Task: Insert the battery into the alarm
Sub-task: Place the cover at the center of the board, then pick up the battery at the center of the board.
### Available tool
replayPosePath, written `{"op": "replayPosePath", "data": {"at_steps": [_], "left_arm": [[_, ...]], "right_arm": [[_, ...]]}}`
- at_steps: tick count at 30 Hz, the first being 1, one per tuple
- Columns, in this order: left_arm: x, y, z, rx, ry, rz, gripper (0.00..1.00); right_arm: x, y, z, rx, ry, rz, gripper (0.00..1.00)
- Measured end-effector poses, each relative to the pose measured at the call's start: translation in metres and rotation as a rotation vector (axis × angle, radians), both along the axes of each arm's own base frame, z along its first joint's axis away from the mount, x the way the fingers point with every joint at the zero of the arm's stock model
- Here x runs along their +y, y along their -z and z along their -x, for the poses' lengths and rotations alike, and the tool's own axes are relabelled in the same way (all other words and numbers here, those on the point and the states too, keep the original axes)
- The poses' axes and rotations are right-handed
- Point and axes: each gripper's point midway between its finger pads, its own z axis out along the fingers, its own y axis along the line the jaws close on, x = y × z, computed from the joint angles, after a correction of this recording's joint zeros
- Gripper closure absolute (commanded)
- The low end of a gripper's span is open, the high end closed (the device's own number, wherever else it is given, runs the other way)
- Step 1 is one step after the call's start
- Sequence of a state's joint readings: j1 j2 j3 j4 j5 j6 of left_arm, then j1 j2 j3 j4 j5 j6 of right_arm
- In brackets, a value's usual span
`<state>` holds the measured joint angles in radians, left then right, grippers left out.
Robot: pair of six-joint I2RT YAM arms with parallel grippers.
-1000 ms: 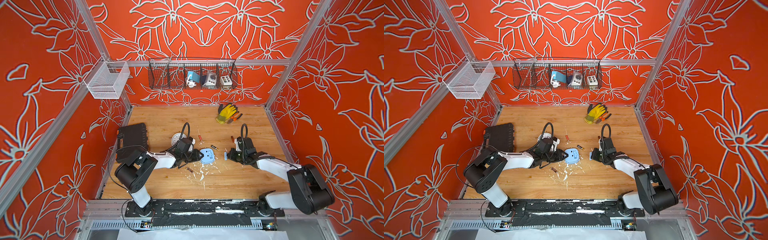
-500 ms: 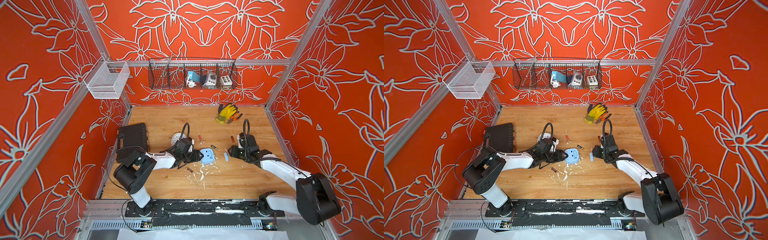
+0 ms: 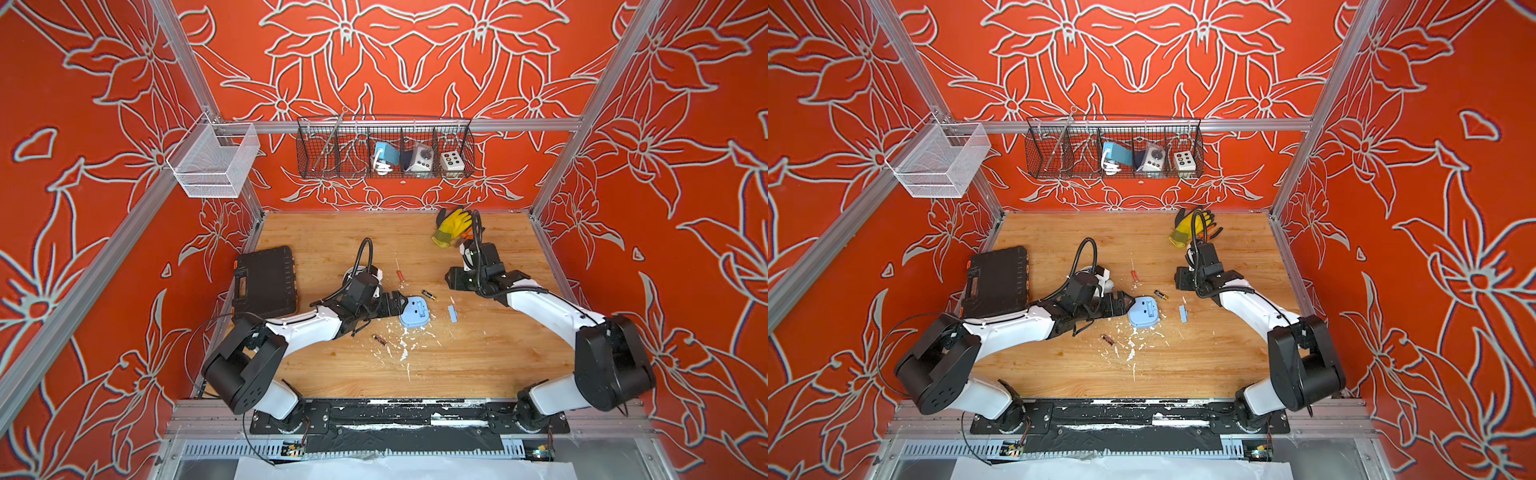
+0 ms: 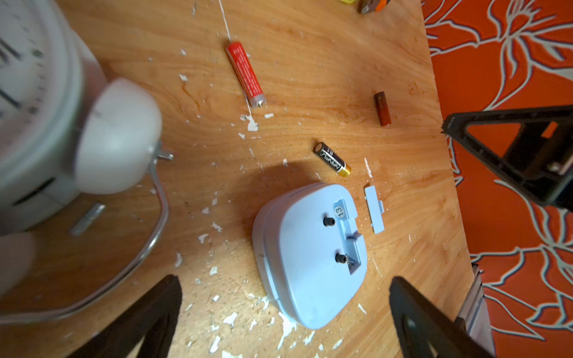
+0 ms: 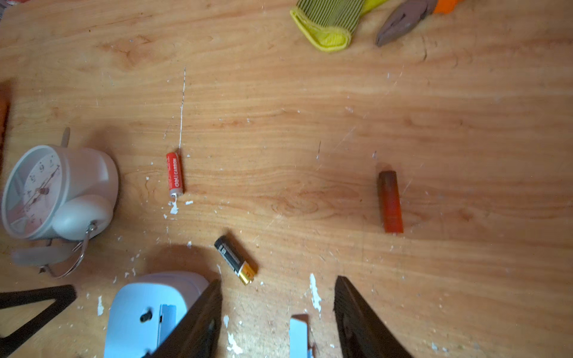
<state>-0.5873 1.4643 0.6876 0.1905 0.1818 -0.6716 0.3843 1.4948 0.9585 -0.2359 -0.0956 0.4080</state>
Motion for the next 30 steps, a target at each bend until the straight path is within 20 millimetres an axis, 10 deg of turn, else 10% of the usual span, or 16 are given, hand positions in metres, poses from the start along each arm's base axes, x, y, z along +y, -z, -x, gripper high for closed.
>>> {"op": "replayPosePath", "data": {"at_steps": [12, 30], "left_arm": [[0.024, -0.010, -0.002, -0.082, -0.046, -0.084, 0.02], [0.027, -0.005, 0.000, -0.084, -0.041, -0.108, 0.02]], "right_arm": [[-0.036, 0.024, -0.052, 0.118, 0.029, 0.228, 0.42], [-0.060, 0.074, -0.047, 0.306, -0.005, 0.322, 0.63]]}}
